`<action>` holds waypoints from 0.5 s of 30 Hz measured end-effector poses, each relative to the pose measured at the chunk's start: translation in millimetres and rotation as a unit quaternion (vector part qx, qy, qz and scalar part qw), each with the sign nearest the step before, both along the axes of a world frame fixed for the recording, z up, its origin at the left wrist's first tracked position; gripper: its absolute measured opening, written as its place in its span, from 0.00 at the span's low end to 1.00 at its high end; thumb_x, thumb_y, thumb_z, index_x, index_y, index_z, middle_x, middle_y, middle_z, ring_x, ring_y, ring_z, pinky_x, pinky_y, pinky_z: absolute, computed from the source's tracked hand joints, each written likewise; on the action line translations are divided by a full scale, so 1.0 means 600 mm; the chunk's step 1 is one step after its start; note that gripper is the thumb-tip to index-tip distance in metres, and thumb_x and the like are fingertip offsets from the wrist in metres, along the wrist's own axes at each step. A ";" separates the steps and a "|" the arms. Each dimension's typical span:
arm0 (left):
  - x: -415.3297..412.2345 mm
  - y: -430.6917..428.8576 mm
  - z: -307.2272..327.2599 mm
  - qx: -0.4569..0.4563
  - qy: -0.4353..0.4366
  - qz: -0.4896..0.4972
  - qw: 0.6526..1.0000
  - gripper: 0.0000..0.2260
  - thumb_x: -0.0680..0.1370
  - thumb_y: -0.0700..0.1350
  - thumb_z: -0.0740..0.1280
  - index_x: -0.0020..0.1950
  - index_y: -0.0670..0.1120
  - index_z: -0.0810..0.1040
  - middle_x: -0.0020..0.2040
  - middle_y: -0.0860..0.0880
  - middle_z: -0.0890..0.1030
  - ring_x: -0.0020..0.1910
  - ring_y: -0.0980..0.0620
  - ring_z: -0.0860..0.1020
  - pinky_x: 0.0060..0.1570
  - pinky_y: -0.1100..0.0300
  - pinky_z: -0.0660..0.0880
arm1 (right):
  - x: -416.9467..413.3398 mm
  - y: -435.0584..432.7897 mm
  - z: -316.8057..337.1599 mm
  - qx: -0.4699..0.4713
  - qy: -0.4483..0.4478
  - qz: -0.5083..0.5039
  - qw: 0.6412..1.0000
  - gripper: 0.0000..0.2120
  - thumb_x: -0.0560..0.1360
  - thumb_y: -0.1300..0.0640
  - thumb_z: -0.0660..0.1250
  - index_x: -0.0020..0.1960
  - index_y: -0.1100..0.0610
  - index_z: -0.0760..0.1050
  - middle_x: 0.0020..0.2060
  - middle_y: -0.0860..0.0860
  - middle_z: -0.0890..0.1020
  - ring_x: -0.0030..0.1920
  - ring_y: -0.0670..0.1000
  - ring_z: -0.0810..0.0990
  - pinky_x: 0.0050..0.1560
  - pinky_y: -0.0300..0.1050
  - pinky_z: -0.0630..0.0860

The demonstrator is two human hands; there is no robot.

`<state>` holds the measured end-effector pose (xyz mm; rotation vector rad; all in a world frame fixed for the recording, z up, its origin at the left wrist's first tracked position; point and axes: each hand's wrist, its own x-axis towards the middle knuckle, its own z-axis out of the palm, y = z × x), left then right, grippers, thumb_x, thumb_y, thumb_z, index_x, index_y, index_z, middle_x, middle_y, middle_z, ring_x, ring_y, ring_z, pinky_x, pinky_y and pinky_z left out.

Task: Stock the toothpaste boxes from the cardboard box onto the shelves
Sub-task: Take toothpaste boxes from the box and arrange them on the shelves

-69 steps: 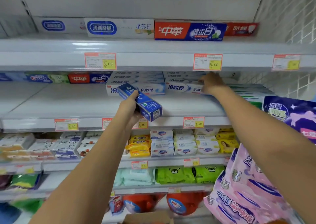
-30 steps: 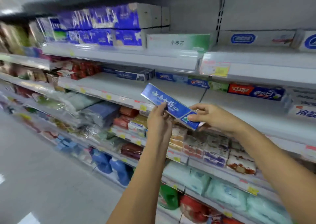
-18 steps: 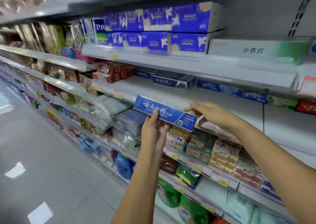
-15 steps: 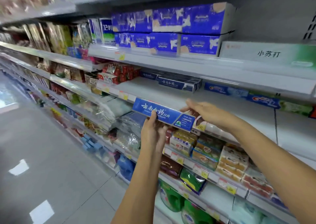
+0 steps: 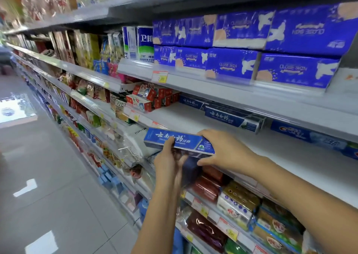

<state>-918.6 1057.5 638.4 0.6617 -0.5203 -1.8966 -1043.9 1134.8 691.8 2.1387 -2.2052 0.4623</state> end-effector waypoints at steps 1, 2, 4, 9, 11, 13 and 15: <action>-0.006 -0.020 -0.002 -0.010 -0.005 -0.002 1.000 0.04 0.78 0.40 0.65 0.49 0.40 0.76 0.39 0.44 0.82 0.39 0.50 0.81 0.37 0.57 0.82 | -0.004 -0.018 -0.001 -0.008 0.011 -0.007 1.000 0.29 0.66 0.42 0.74 0.62 0.46 0.69 0.54 0.44 0.77 0.51 0.47 0.75 0.49 0.45 0.72; -0.011 -0.036 -0.002 -0.022 -0.003 -0.006 1.000 0.04 0.78 0.40 0.65 0.49 0.40 0.76 0.38 0.44 0.82 0.38 0.51 0.81 0.35 0.59 0.81 | -0.009 -0.033 -0.003 -0.012 0.010 -0.014 1.000 0.28 0.66 0.42 0.73 0.62 0.46 0.69 0.54 0.44 0.77 0.51 0.47 0.76 0.49 0.46 0.73; -0.018 -0.065 -0.003 -0.054 0.006 -0.017 0.998 0.05 0.78 0.41 0.65 0.50 0.41 0.76 0.39 0.45 0.81 0.35 0.53 0.81 0.34 0.62 0.79 | -0.016 -0.053 -0.002 0.008 -0.038 -0.026 0.999 0.26 0.66 0.40 0.73 0.60 0.46 0.70 0.51 0.42 0.79 0.47 0.45 0.78 0.48 0.44 0.75; -0.015 -0.118 -0.022 -0.128 0.004 -0.037 0.991 0.15 0.74 0.53 0.66 0.52 0.42 0.76 0.43 0.45 0.81 0.41 0.52 0.80 0.47 0.55 0.78 | -0.035 -0.085 -0.009 0.107 -0.291 -0.026 0.950 0.18 0.66 0.44 0.74 0.53 0.47 0.76 0.42 0.42 0.83 0.36 0.38 0.79 0.39 0.32 0.72; -0.012 -0.139 -0.030 -0.127 0.016 -0.064 0.990 0.23 0.70 0.55 0.66 0.58 0.42 0.75 0.48 0.45 0.81 0.46 0.51 0.80 0.50 0.54 0.78 | -0.036 -0.099 -0.011 0.123 -0.479 -0.037 0.869 0.18 0.68 0.48 0.70 0.54 0.57 0.77 0.42 0.52 0.84 0.36 0.46 0.81 0.38 0.38 0.76; -0.011 -0.162 -0.039 -0.127 0.019 -0.091 0.988 0.25 0.69 0.54 0.67 0.62 0.42 0.74 0.51 0.45 0.82 0.49 0.51 0.81 0.50 0.55 0.79 | -0.036 -0.115 -0.011 0.121 -0.620 -0.068 0.772 0.19 0.70 0.50 0.65 0.55 0.62 0.76 0.38 0.57 0.84 0.30 0.49 0.80 0.29 0.38 0.77; -0.013 -0.187 -0.048 -0.123 0.012 -0.108 0.986 0.24 0.70 0.51 0.67 0.63 0.42 0.74 0.50 0.45 0.83 0.49 0.50 0.82 0.49 0.55 0.80 | -0.034 -0.130 -0.010 0.110 -0.677 -0.096 0.722 0.21 0.71 0.47 0.62 0.56 0.61 0.75 0.37 0.58 0.84 0.27 0.50 0.79 0.25 0.37 0.75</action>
